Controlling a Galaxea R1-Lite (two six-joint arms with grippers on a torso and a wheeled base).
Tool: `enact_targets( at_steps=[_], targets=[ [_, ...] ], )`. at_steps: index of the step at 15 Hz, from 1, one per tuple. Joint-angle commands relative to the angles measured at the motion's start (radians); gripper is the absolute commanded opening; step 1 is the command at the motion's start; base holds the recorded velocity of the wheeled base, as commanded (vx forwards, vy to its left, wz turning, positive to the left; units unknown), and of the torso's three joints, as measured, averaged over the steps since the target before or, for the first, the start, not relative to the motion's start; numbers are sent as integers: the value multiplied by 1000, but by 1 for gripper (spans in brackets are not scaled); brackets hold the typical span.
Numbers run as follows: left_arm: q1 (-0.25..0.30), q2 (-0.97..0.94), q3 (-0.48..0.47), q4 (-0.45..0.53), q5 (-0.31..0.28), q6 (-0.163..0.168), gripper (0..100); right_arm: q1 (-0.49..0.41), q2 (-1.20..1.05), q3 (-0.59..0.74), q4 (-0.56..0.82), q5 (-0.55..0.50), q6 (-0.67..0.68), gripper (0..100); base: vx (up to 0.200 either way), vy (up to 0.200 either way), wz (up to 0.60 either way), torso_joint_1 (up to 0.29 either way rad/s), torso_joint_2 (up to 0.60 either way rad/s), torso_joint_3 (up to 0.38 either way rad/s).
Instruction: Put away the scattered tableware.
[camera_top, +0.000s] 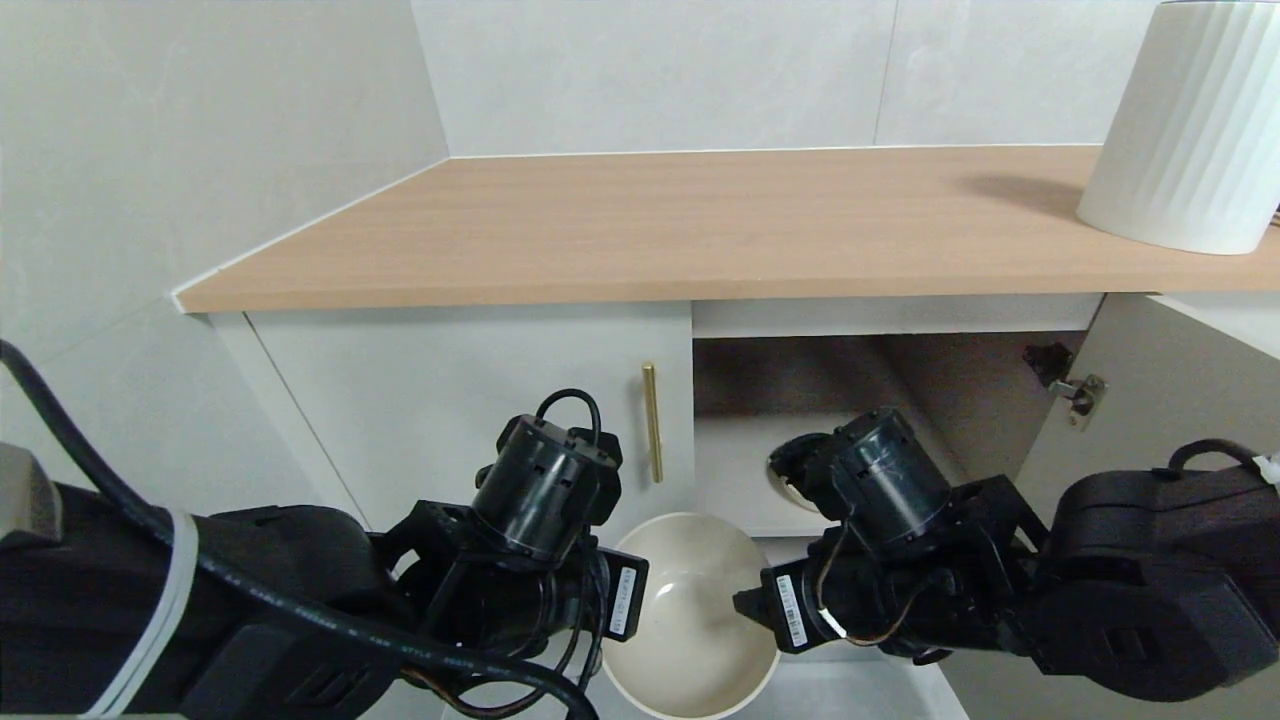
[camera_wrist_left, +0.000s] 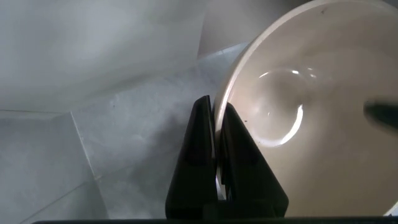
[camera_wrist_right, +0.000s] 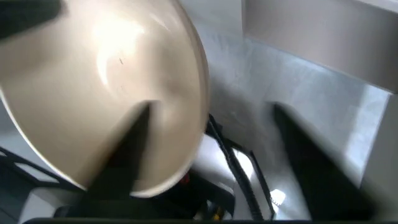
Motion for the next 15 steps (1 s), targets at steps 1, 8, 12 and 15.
enact_targets(
  at_steps=[1, 8, 12, 15],
  targets=[
    [0, -1, 0, -1, 0, -1, 0, 0, 14, 4, -3, 0, 1, 0, 0, 0, 0, 0, 0, 0],
    [0, 5, 3, -1, 2, 1, 0, 3, 9, 6, -3, -3, -1, 0, 0, 0, 0, 0, 0, 0],
    [0, 2, 5, -1, 2, -1, 100, 3, 10, 7, -3, -3, 1, 0, 0, 0, 0, 0, 0, 0],
    [1, -1, 3, -1, 26, -2, 100, -34, 35, 4, -8, -2, 25, 0, 0, 0, 0, 0, 0, 0]
  ],
)
